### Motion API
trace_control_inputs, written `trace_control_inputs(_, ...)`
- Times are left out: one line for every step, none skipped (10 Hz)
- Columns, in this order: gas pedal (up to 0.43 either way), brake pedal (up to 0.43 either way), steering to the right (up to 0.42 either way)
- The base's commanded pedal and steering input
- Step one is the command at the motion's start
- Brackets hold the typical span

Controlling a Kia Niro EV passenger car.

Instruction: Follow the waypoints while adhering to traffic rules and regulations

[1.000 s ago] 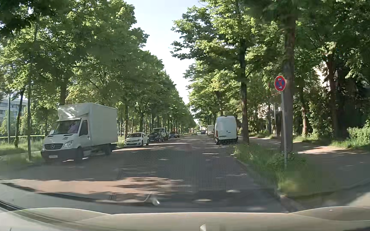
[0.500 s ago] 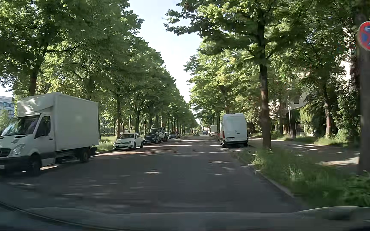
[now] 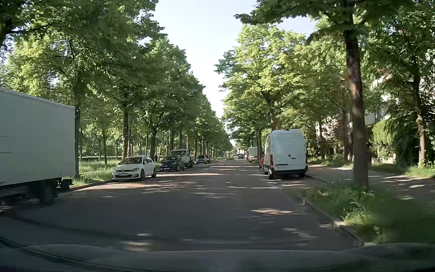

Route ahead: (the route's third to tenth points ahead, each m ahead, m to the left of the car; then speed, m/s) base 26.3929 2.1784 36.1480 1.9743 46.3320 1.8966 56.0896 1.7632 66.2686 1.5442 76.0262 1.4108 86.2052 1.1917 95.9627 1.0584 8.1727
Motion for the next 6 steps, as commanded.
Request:
trace_control_inputs(0.0,0.0,0.002)
trace_control_inputs(0.0,0.0,0.002)
trace_control_inputs(0.0,0.0,0.002)
trace_control_inputs(0.0,0.0,0.002)
trace_control_inputs(0.0,0.0,0.002)
trace_control_inputs(0.0,0.0,0.002)
